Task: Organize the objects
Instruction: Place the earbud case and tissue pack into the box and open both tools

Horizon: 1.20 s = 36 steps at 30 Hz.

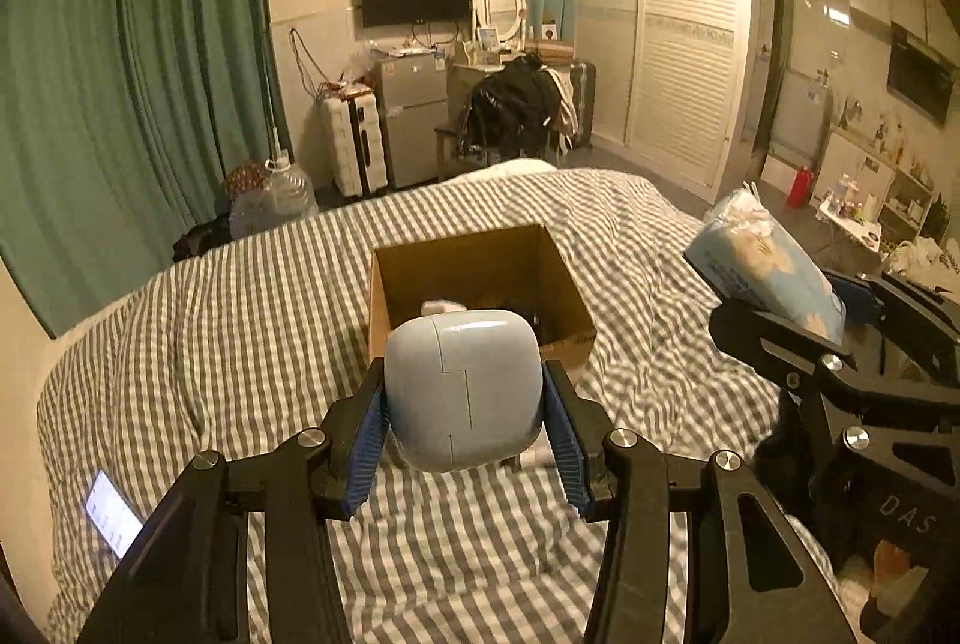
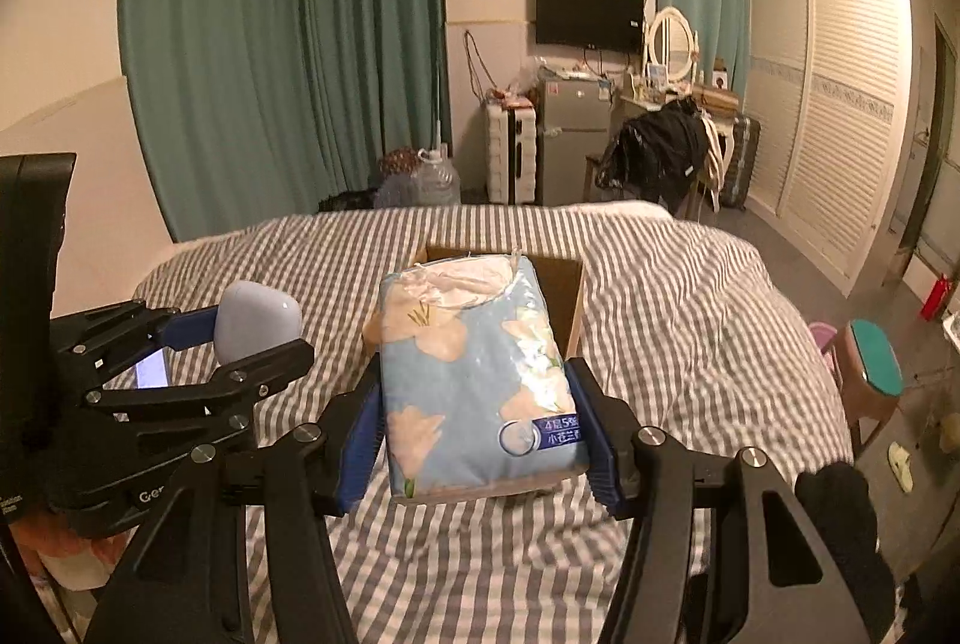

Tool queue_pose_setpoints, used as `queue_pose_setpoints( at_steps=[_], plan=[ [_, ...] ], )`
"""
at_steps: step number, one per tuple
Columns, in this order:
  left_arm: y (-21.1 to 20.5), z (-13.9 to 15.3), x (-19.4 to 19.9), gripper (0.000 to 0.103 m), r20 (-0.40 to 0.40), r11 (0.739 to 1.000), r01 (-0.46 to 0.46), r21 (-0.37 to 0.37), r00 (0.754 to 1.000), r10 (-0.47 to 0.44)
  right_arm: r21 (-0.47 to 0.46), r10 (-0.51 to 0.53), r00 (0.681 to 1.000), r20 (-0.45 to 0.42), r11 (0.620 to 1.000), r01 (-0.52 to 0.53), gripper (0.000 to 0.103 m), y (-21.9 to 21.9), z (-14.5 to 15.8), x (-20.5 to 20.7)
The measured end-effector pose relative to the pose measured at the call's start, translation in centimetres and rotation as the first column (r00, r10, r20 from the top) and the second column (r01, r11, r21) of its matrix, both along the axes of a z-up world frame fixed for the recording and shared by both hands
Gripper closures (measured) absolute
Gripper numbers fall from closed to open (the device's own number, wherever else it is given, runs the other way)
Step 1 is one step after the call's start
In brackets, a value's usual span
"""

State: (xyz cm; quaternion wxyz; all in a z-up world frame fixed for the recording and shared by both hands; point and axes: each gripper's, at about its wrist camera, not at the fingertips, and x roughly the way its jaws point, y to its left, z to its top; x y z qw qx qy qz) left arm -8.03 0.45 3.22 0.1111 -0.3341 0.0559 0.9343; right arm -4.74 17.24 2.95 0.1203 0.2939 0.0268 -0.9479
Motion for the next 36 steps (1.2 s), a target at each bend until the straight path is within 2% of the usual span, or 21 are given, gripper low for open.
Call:
queue_pose_setpoints(
  at_steps=[10, 20, 27, 31, 36],
  plan=[
    [1.1, 0.1, -7.5, 0.053, 0.018, 1.0, 0.012, -0.012, 1.0, -0.012, -0.015, 0.009, 1.0, -0.027, 1.0, -0.009, 0.047, -0.2, 2.5, -7.0],
    [1.1, -2.6, -17.6, 0.053, 0.073, 1.0, 0.007, -0.011, 0.997, -0.006, -0.002, -0.003, 0.999, 0.045, 1.0, 0.003, 0.047, -1.1, 0.8, -17.5],
    [1.0, -8.2, -24.5, 0.053, 0.16, 0.999, -0.011, -0.034, 0.987, 0.017, -0.006, -0.006, 0.993, 0.119, 1.0, 0.006, 0.047, -2.0, -4.1, -25.2],
    [1.2, -11.5, -26.5, 0.053, 0.185, 0.999, -0.008, -0.031, 0.983, 0.013, -0.014, -0.025, 0.982, 0.185, 1.0, 0.028, 0.047, -2.0, -7.7, -28.7],
    [2.0, -14.8, -27.0, 0.053, 0.225, 1.0, 0.008, -0.029, 0.974, -0.001, -0.046, -0.041, 0.964, 0.261, 0.997, 0.055, 0.047, -1.3, -11.8, -32.0]
  ],
)
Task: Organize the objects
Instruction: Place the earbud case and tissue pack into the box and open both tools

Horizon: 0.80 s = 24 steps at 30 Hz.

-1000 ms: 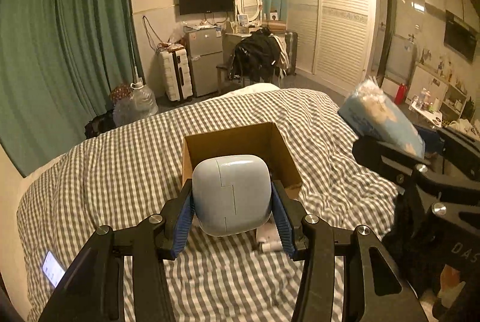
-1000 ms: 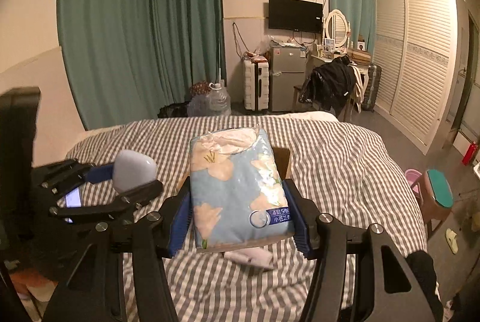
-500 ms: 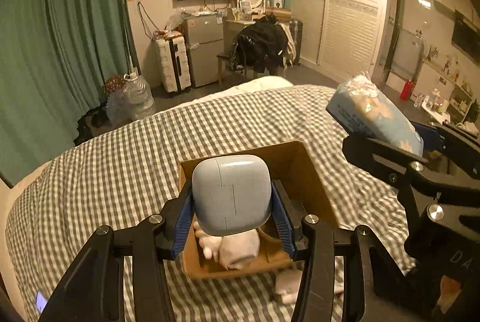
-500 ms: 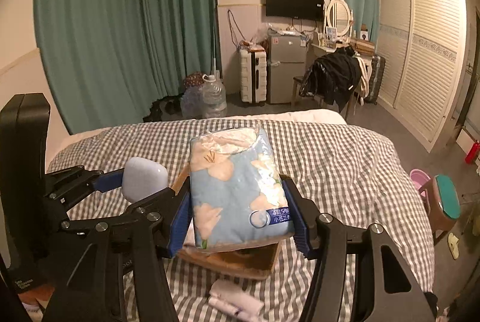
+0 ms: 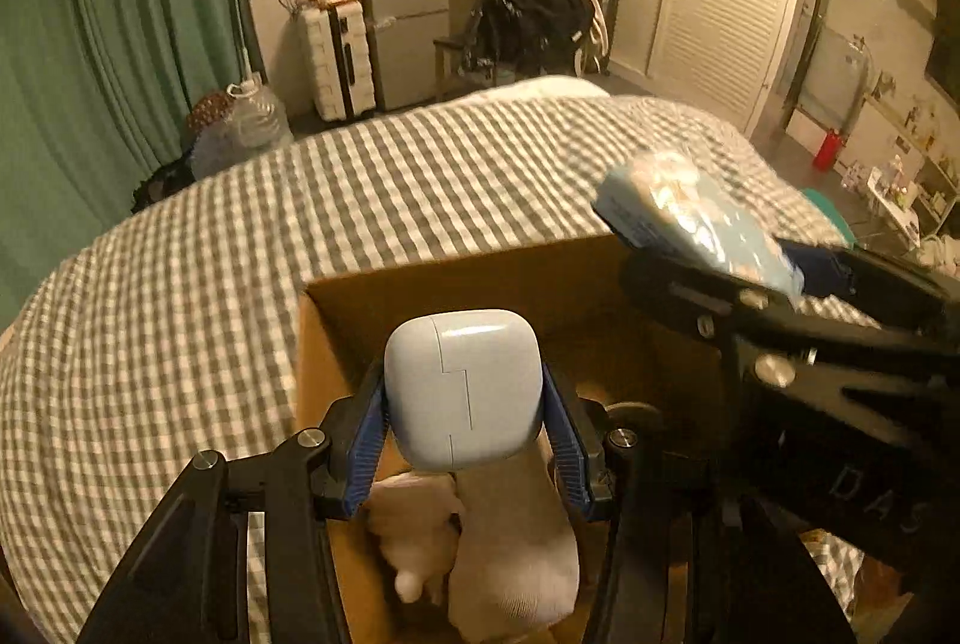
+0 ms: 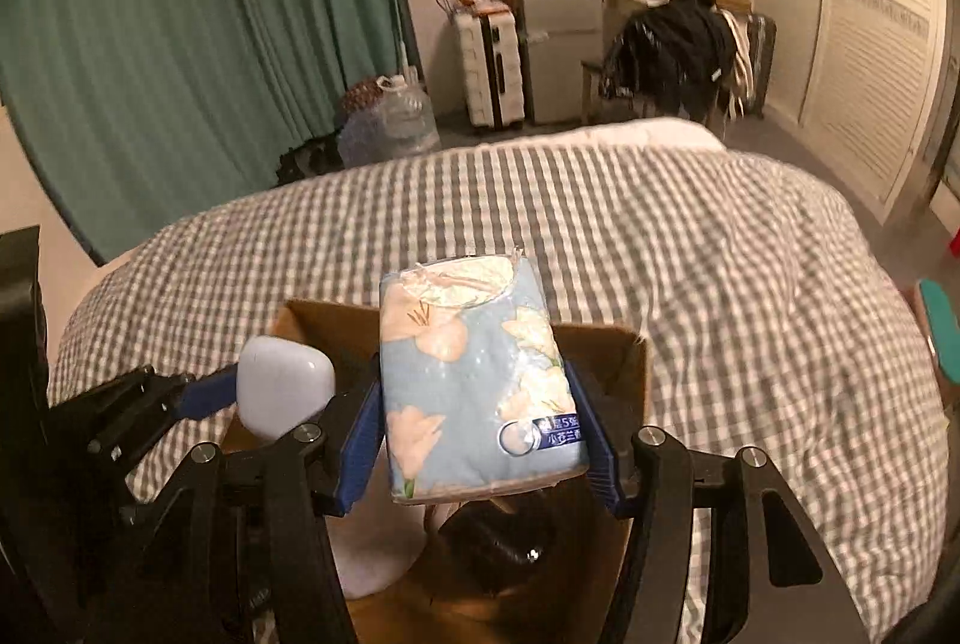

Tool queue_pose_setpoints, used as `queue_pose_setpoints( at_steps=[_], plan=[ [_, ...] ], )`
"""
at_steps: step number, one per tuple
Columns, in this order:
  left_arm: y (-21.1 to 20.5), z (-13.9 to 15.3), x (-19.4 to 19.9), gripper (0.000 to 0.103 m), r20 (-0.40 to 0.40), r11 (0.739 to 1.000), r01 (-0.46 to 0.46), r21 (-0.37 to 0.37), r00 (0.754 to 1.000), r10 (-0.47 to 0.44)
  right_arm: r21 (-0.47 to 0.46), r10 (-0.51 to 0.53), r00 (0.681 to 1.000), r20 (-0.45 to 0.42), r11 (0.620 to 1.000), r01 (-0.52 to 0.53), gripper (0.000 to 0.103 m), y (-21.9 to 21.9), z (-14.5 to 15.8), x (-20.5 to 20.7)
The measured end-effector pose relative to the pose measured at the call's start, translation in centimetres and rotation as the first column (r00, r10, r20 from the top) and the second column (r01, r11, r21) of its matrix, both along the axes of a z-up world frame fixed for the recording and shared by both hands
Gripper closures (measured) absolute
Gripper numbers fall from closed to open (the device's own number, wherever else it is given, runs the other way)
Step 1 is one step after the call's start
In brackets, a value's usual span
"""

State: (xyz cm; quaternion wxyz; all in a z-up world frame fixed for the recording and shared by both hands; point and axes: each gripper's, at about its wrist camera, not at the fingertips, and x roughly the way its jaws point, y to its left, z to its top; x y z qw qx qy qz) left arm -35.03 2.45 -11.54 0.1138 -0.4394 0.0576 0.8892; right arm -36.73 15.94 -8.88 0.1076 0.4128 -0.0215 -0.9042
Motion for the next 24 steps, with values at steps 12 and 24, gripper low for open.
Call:
queue_pose_setpoints(
  at_steps=[12, 24],
  plan=[
    [0.6, 3.9, 3.9, 0.017, -0.079, 1.0, -0.009, -0.02, 0.997, 0.007, -0.091, -0.062, 0.995, -0.073, 0.994, 0.055, 0.023, 3.6, 3.0, 1.9],
    [-2.3, 16.4, 15.1, 0.006, -0.252, 0.997, -0.072, 0.001, 0.965, 0.07, -0.033, -0.076, 0.961, -0.265, 0.997, 0.07, 0.017, 6.7, 15.4, 15.4]
  ],
)
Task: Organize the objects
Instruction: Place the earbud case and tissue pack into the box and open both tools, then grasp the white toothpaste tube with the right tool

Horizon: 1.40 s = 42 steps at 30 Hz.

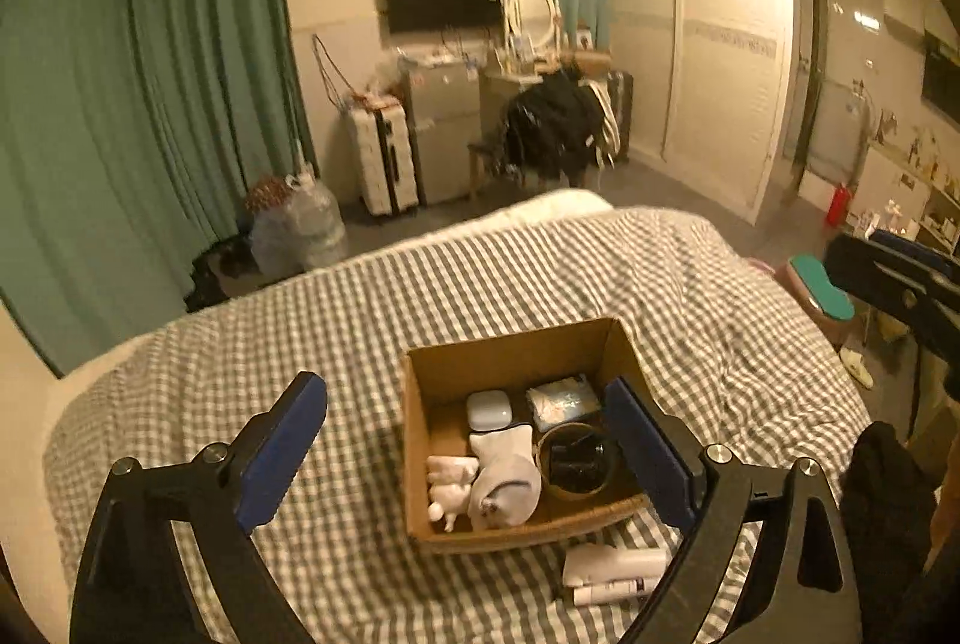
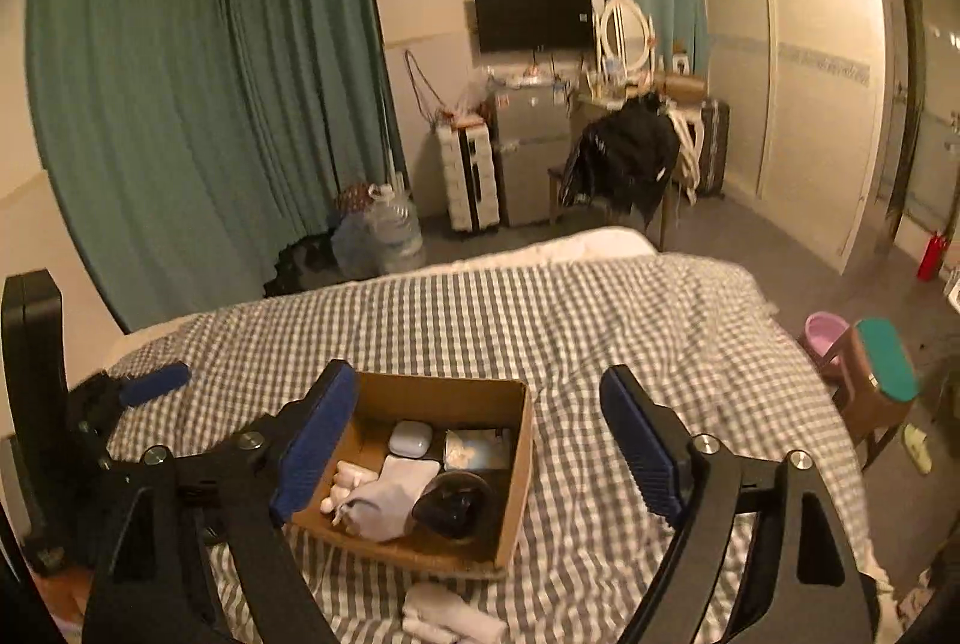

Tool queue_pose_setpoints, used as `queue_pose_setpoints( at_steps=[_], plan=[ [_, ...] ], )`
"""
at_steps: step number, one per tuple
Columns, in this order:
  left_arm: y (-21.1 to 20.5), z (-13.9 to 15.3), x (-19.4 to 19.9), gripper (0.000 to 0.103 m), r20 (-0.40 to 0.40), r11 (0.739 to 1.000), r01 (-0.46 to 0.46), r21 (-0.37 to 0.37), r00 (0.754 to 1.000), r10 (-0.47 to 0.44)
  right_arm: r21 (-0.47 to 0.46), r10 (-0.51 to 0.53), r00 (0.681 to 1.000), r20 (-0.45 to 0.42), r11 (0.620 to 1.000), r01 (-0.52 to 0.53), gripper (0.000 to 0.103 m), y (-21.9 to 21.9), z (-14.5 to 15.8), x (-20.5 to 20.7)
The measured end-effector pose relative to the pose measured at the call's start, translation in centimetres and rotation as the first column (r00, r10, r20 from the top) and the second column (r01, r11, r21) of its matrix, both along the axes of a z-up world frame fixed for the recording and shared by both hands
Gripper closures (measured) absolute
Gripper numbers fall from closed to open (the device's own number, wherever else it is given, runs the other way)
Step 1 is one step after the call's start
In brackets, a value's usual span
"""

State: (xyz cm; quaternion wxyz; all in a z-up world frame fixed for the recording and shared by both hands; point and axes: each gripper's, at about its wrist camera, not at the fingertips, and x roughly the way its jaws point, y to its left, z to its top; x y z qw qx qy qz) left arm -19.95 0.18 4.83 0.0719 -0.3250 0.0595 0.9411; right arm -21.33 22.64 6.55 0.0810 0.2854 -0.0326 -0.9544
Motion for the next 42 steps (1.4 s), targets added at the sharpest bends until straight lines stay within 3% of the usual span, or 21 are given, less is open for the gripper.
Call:
queue_pose_setpoints(
  at_steps=[7, 14, 23, 30, 37, 42],
  plan=[
    [-0.6, 2.3, 6.0, 0.004, -0.044, 1.0, -0.016, -0.005, 0.999, 0.016, 0.006, 0.018, 0.999, -0.051, 1.0, -0.017, 0.016, 0.5, 2.2, 8.1],
    [-1.4, -0.3, 9.7, 0.004, -0.01, 0.999, -0.041, 0.004, 0.999, 0.041, 0.013, 0.031, 0.999, -0.031, 0.999, -0.031, 0.015, 0.4, 0.4, 12.8],
    [-2.4, -9.8, 9.5, 0.004, 0.143, 0.996, -0.083, -0.02, 0.986, 0.085, 0.038, 0.036, 0.992, 0.122, 0.998, -0.041, 0.015, -0.5, -8.3, 13.2],
    [-2.1, -17.2, 7.9, 0.004, 0.255, 0.995, -0.086, -0.058, 0.962, 0.098, 0.104, 0.051, 0.958, 0.281, 0.991, -0.083, 0.015, -1.8, -16.3, 10.4],
    [-2.8, -21.8, 6.1, 0.004, 0.33, 0.989, -0.105, -0.101, 0.935, 0.133, 0.168, 0.108, 0.922, 0.373, 0.969, -0.181, 0.017, -4.4, -21.1, 7.0],
    [-4.8, -22.9, 4.9, 0.004, 0.372, 0.986, -0.153, -0.068, 0.913, 0.167, 0.229, 0.132, 0.87, 0.475, 0.936, -0.266, 0.033, -6.7, -25.4, 4.7]
  ],
)
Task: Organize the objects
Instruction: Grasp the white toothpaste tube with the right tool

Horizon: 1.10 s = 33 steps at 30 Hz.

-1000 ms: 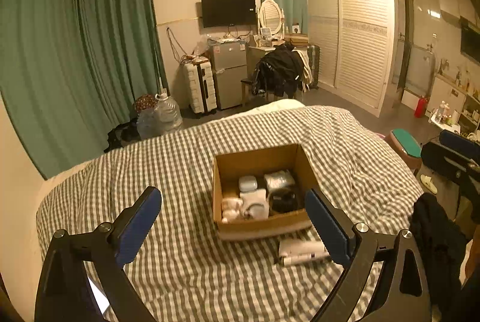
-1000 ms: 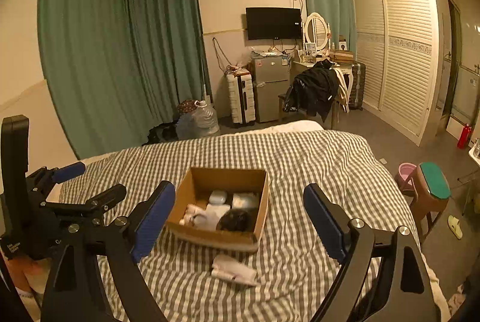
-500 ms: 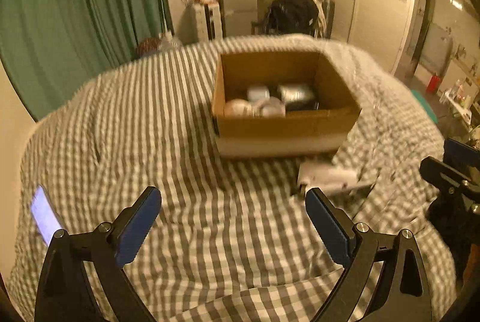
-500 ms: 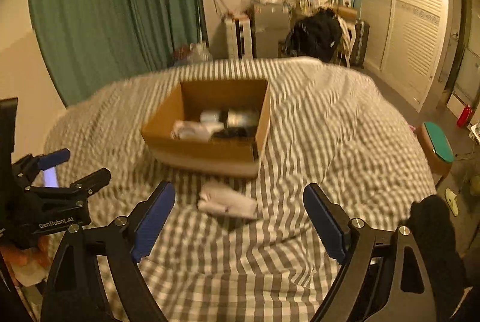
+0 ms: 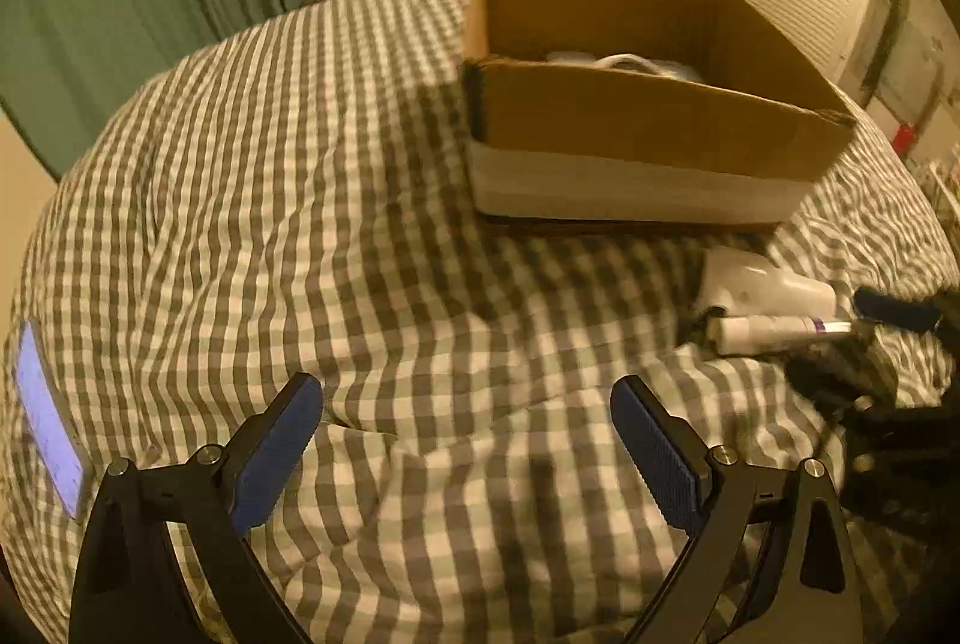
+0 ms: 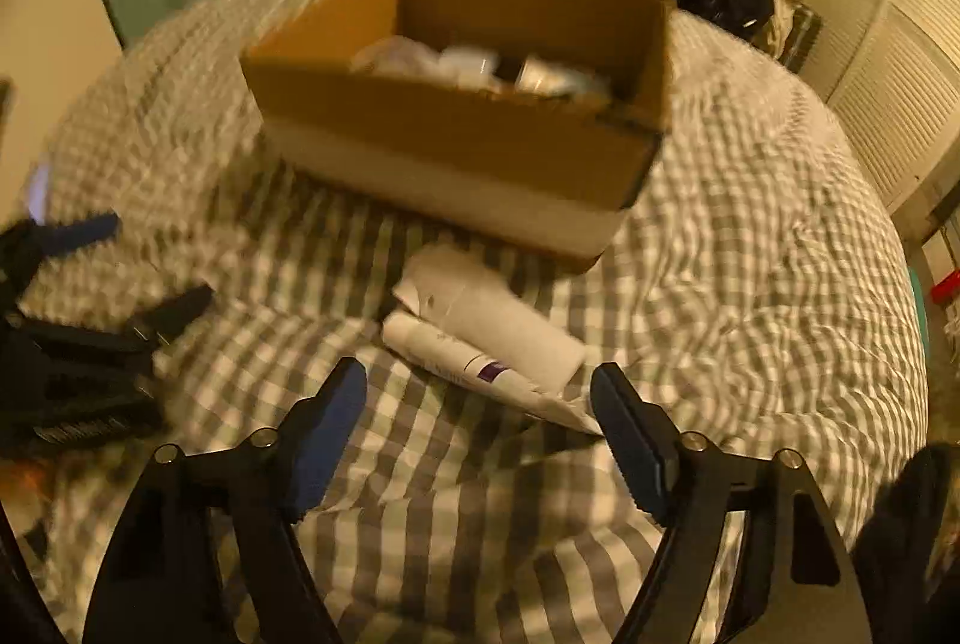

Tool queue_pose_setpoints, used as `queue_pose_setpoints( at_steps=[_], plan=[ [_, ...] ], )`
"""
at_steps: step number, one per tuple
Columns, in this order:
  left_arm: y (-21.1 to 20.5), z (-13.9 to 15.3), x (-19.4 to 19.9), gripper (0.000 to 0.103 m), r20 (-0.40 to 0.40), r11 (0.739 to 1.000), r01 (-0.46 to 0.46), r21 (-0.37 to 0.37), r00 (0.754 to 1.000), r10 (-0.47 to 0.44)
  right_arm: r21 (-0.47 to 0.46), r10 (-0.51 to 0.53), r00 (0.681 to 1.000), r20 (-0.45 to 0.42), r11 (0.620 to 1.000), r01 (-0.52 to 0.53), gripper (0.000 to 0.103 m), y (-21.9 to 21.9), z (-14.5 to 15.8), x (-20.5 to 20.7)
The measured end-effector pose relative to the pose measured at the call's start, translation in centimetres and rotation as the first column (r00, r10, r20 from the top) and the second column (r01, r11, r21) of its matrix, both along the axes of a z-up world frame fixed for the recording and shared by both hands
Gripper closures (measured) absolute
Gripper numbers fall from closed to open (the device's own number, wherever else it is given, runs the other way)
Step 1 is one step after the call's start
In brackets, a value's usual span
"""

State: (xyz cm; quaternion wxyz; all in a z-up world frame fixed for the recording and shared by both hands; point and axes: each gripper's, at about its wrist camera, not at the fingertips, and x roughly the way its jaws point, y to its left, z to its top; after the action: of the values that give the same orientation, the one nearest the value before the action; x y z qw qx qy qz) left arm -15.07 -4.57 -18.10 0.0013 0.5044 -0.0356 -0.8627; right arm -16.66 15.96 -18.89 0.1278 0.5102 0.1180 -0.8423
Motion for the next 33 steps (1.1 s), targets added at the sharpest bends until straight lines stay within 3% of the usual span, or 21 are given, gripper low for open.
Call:
queue_pose_setpoints(
  at_steps=[4, 9, 13, 17, 19, 21, 27, 33],
  plan=[
    [-1.1, -0.7, -0.7, 0.004, 0.022, 0.999, -0.027, 0.043, 0.999, 0.026, 0.035, 0.016, 0.997, 0.073, 0.999, -0.019, 0.04, -0.7, -2.4, -1.2],
    [-1.2, -1.3, -1.0, 0.004, 0.045, 0.998, -0.025, 0.049, 0.999, 0.023, 0.119, 0.042, 0.995, 0.089, 0.991, -0.053, 0.053, -1.7, -3.6, -1.5],
    [-1.0, -1.4, -0.8, 0.004, 0.046, 0.999, -0.021, 0.039, 0.999, 0.019, 0.19, 0.092, 0.992, 0.083, 0.976, -0.106, 0.054, -2.7, -4.3, -1.1],
    [-0.9, -1.3, -0.5, 0.004, 0.051, 0.999, -0.022, 0.04, 0.998, 0.02, 0.2, 0.128, 0.987, 0.101, 0.969, -0.146, 0.054, -2.8, -5.1, -1.4],
    [-0.8, -1.1, -0.2, 0.004, 0.051, 0.999, -0.023, 0.036, 0.998, 0.022, 0.18, 0.127, 0.985, 0.117, 0.973, -0.147, 0.057, -2.6, -5.3, -1.6],
    [-0.6, -0.5, 0.3, 0.004, 0.043, 0.999, -0.02, 0.027, 0.999, 0.019, 0.158, 0.122, 0.986, 0.113, 0.978, -0.139, 0.067, -2.2, -5.0, -1.5],
    [1.0, 0.8, 1.2, 0.004, 0.024, 1.0, -0.01, 0.004, 1.0, 0.01, 0.005, 0.059, 0.998, 0.018, 0.998, -0.059, 0.087, 1.3, -0.2, -0.4],
    [5.2, 2.0, 1.6, 0.004, 0.001, 0.999, 0.048, 0.003, 0.999, -0.048, -0.125, -0.017, 0.997, -0.071, 0.992, 0.008, 0.087, 4.2, 4.5, 1.3]
  ],
)
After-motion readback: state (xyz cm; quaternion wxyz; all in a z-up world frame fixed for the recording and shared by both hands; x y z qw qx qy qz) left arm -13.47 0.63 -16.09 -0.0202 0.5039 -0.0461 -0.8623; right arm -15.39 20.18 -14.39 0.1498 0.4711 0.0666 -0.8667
